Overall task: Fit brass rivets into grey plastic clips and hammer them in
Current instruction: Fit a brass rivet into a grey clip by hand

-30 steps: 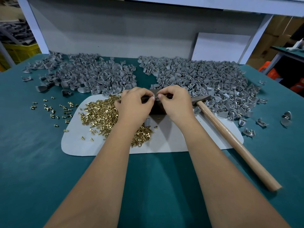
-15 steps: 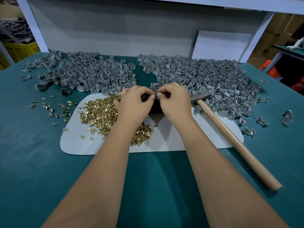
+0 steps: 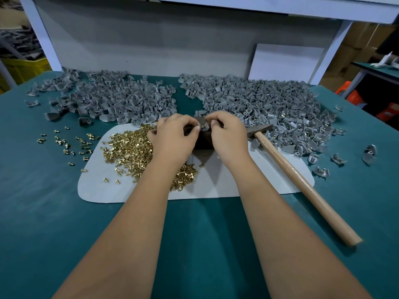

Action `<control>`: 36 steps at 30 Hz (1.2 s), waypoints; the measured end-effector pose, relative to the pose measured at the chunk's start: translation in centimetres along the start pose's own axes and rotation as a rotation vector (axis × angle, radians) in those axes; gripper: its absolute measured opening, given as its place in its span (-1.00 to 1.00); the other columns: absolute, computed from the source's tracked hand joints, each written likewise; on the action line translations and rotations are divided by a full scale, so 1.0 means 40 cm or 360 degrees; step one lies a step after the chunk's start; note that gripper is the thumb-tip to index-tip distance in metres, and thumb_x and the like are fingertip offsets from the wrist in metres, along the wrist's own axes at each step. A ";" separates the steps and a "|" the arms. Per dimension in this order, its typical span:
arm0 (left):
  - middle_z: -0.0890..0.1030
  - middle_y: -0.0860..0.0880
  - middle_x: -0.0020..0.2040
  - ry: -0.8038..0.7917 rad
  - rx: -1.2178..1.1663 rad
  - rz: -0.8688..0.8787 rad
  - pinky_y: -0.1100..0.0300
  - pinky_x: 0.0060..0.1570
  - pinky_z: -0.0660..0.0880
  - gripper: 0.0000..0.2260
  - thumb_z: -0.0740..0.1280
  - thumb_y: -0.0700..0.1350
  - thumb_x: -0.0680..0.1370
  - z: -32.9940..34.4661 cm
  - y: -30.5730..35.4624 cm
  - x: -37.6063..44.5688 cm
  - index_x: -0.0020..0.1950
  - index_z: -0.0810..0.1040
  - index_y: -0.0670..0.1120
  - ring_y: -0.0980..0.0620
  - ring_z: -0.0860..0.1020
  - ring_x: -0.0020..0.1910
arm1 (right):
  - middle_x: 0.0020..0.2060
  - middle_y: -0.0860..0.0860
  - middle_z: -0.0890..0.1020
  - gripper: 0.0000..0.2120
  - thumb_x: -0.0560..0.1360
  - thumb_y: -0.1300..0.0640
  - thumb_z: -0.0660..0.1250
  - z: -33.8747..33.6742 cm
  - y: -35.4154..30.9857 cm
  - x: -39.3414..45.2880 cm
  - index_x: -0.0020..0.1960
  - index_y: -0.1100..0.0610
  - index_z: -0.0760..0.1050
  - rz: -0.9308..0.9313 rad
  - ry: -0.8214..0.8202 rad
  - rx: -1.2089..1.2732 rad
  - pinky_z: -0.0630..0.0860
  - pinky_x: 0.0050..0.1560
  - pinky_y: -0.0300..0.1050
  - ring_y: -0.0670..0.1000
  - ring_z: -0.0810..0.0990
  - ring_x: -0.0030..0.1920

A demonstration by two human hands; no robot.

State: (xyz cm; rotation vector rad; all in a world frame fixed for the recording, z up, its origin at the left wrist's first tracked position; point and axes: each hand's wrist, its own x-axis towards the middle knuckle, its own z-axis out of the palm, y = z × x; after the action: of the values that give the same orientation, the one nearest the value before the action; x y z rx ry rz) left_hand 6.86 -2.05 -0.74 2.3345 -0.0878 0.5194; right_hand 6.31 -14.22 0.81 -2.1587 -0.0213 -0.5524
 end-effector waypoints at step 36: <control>0.53 0.18 0.10 0.0065 0.0055 -0.0048 -0.01 0.13 0.11 -0.95 0.30 0.09 0.56 0.015 0.000 -0.001 -0.06 0.56 0.21 0.03 0.35 0.23 | -0.37 -0.24 0.43 -0.80 0.47 0.14 0.36 0.030 0.005 0.005 -0.29 -0.08 0.47 0.0047 0.0116 -0.0157 0.23 0.08 -0.07 -0.03 0.45 0.03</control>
State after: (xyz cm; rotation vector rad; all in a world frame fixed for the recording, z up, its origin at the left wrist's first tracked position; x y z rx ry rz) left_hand 7.02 -2.44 -1.14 2.3540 -0.0248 0.5574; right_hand 7.00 -13.45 0.12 -2.2294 0.0791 -0.6265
